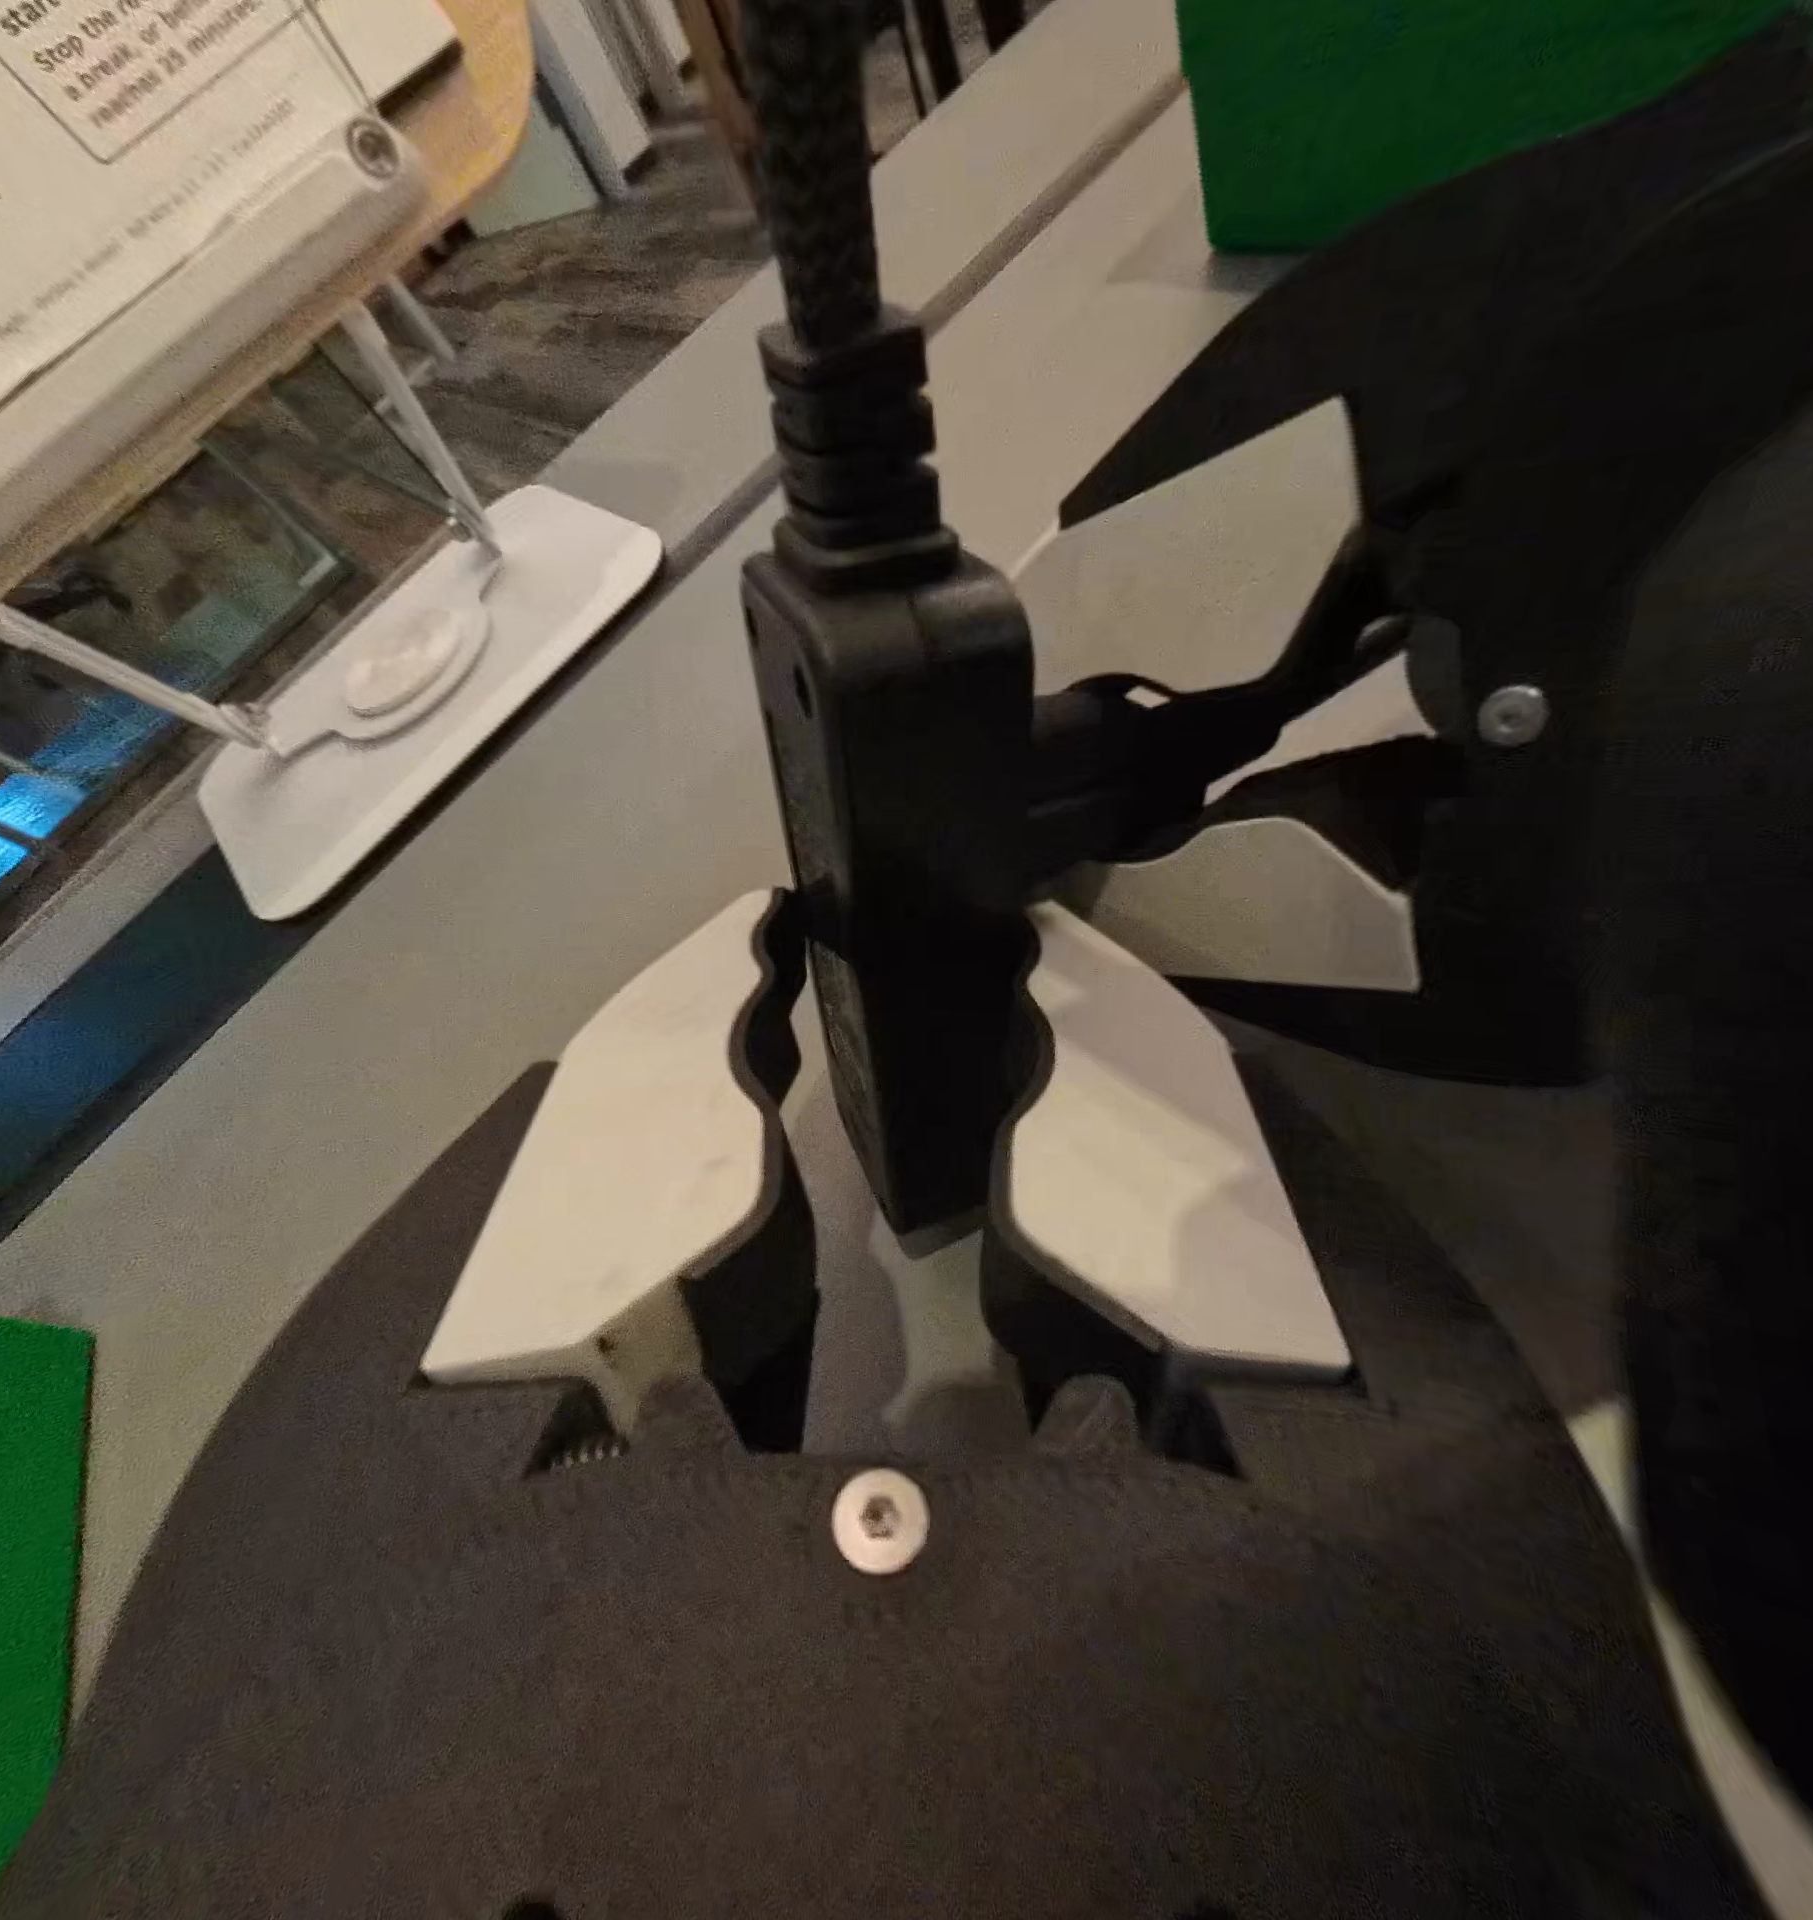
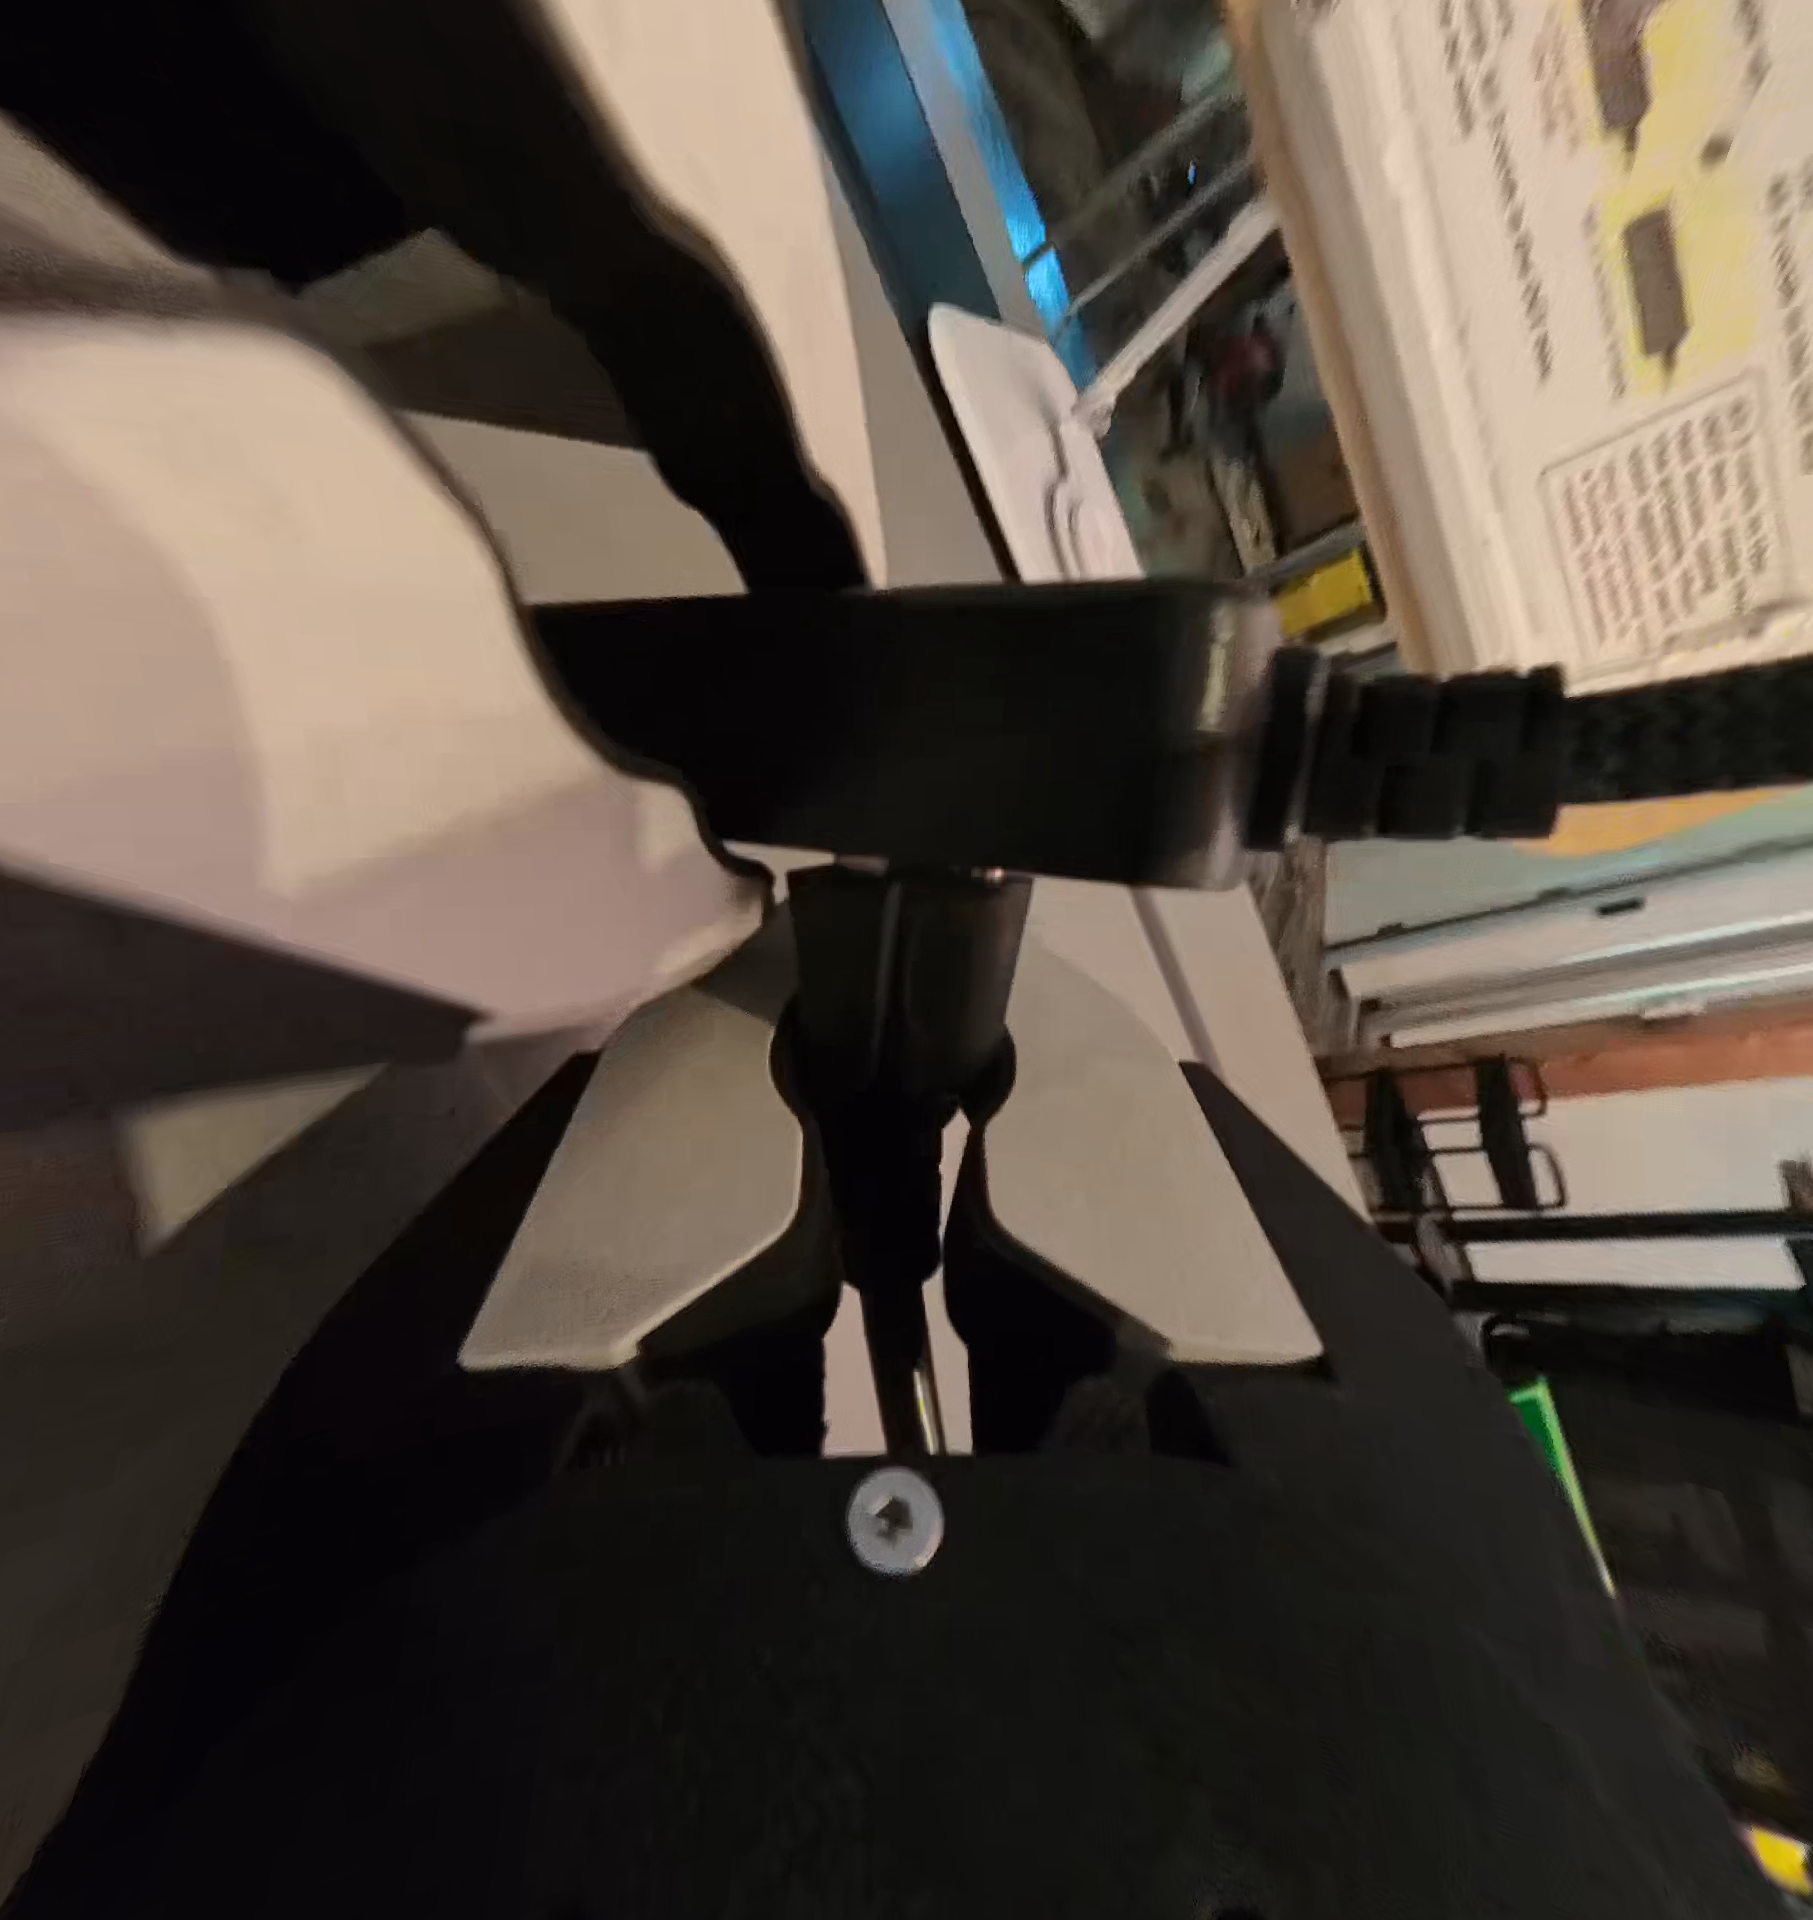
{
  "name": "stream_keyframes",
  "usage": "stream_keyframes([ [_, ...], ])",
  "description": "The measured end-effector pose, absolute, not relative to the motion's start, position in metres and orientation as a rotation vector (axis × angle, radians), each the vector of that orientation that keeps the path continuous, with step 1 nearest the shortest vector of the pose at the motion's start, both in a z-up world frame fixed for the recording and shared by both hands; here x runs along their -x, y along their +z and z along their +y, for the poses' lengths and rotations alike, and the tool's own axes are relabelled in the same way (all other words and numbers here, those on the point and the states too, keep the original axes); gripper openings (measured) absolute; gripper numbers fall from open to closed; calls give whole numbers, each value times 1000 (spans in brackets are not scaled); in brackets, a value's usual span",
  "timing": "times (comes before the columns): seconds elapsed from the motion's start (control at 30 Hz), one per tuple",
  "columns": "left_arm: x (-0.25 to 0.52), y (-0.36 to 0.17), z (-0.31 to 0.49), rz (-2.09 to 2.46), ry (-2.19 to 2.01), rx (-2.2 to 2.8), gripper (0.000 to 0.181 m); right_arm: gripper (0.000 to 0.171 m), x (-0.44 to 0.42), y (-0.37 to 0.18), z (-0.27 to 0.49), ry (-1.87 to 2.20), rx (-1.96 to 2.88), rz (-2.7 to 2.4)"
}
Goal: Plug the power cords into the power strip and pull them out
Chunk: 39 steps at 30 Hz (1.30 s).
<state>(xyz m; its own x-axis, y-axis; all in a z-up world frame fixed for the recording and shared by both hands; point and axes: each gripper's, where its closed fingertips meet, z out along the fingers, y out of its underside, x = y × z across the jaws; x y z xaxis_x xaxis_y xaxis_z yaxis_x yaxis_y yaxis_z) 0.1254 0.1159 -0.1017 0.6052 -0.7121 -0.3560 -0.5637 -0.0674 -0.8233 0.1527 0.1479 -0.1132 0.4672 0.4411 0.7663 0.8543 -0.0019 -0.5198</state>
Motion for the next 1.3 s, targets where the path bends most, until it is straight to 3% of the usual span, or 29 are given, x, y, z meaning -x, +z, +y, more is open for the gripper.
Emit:
stream_keyframes([
  [0.53,-126,-96,103,1151,-313,1756,39,23,-138,-109,129,-140,1532,-1260],
  [0.73,-133,-80,71,1217,-745,1820,60,21,-127,-112,109,59,1568,-1347],
  [0.8,-134,-47,65,1131,-1001,1707,65,21,-127,-117,105,-38,1513,-1432],
  [0.9,-138,-44,62,1256,-1074,1714,75,21,-118,-109,98,-243,1325,-1527],
  [1.03,-150,-41,41,1445,-1209,1610,23,23,-113,-106,100,-505,1258,-1575],
  [1.3,-119,-25,51,1210,-1180,1396,16,19,-101,-101,107,-464,1410,-1395],
])
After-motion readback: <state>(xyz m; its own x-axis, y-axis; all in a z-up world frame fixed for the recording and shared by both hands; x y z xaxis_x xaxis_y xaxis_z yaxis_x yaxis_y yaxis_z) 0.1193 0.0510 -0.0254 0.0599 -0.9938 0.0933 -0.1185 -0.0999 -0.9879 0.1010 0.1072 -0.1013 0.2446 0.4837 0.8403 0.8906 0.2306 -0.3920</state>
